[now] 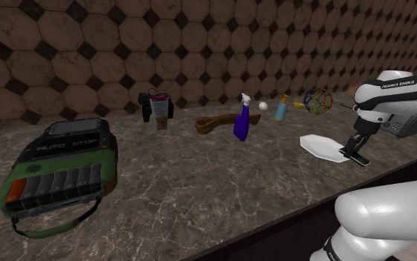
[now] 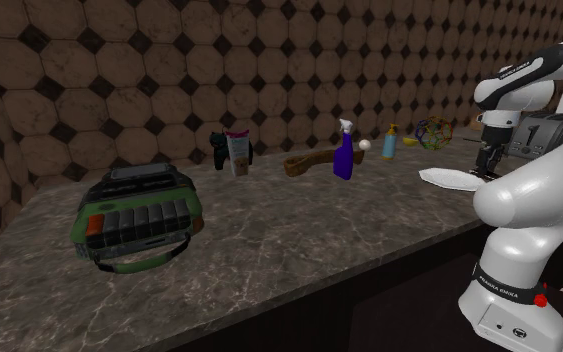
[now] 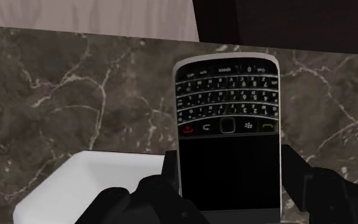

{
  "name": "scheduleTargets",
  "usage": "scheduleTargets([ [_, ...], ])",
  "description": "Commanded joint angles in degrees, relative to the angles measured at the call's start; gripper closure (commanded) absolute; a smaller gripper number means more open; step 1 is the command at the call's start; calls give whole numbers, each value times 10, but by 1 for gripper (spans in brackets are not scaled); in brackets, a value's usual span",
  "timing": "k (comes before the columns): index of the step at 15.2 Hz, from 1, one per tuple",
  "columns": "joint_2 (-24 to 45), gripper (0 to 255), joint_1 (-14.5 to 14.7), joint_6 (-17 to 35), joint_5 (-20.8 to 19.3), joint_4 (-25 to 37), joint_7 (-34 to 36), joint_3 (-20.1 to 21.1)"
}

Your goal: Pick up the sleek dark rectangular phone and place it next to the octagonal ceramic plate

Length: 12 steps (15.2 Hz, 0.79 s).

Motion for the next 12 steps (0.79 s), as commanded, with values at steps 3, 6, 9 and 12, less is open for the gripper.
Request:
scheduleTargets([
  [3, 49, 255, -3, 22, -6, 34, -58, -54],
  [6, 62, 255, -1, 48, -6, 20, -60, -62],
  [9, 76, 255, 1, 76, -6, 6, -63, -71],
  [12, 92, 255, 4, 104, -4, -7, -67, -81],
])
